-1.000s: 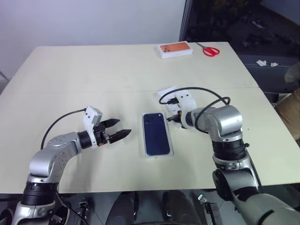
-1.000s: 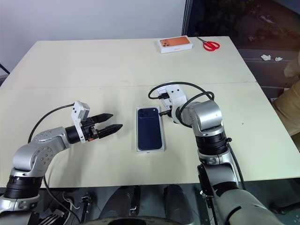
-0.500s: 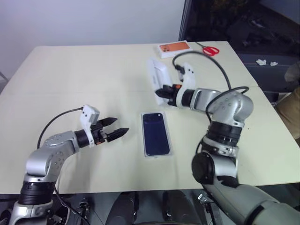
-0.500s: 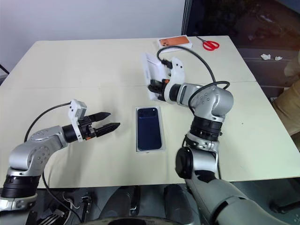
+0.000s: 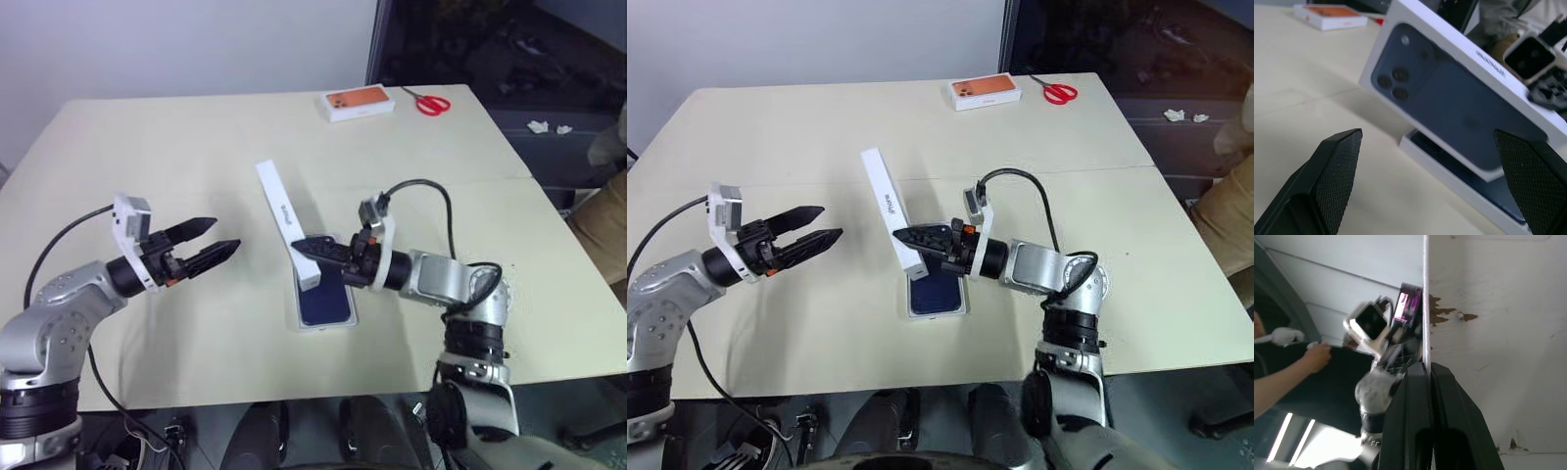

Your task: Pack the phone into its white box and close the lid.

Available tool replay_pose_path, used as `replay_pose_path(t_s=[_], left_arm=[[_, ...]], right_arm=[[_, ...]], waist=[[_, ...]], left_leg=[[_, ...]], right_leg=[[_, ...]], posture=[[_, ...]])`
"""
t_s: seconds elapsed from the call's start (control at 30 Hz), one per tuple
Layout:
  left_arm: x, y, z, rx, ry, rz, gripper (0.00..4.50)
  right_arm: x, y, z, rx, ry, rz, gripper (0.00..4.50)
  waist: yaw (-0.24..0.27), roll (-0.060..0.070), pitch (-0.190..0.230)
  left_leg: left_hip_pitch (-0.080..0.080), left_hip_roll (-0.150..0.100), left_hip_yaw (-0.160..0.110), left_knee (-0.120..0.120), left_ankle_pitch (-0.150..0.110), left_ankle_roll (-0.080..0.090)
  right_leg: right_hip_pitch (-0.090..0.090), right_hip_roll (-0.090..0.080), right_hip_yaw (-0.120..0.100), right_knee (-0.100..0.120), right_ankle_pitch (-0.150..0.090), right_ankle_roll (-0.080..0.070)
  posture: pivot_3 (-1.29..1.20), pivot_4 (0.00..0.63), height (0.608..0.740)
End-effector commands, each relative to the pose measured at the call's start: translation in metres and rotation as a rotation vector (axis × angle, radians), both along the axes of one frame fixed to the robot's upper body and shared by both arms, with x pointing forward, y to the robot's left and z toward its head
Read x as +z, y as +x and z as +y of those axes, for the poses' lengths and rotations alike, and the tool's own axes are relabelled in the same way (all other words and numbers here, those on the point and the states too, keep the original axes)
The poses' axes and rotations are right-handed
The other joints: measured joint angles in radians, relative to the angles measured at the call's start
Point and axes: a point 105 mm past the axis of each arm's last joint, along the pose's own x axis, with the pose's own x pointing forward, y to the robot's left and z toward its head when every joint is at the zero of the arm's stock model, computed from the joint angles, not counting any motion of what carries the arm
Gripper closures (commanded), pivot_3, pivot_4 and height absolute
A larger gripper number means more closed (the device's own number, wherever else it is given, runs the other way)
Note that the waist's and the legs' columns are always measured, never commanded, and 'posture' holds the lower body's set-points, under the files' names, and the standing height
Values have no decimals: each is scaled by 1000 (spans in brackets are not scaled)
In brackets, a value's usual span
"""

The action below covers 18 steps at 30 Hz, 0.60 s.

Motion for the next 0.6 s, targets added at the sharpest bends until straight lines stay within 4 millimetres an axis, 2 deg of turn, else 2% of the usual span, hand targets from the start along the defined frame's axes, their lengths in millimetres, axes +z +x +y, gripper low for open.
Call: replay_pose_path(t_s=[0.03,0.17,0.47,0.5,0.53,0.6], left_arm=[[5,-5,0,-2,11,-42,0],[-6,-5,-7,-14,30,-20,0],[-13,-5,-19,-52,0,17,0],[-15,-7,-21,-67,-7,29,504],[-15,-8,-23,-77,-12,37,754],[-18,-8,-26,-73,-11,39,1727]], right_arm=[[19,-20,11,49,97,-41,4478],[-4,-35,12,37,57,18,4478],[-12,-30,17,-17,66,94,4478],[-14,-28,17,-24,64,111,4500],[-16,-27,17,-28,64,120,4500],[-22,-30,19,-6,51,142,4500]], waist=[[-3,0,0],[6,0,0],[6,-1,0],[5,-1,0],[6,-1,0],[6,-1,0]], left_leg=[[0,1,0,0,0,0],[0,1,0,0,0,0],[0,1,0,0,0,0],[0,1,0,0,0,0],[0,1,0,0,0,0],[0,1,0,0,0,0]], right_leg=[[0,1,0,0,0,0],[1,2,0,0,0,0],[1,1,0,-1,0,0],[1,1,0,-1,0,0],[1,1,0,-1,0,0],[1,1,0,-1,0,0]], posture=[[0,150,740],[0,150,740],[0,150,740],[0,150,740],[0,150,740],[0,150,740]])
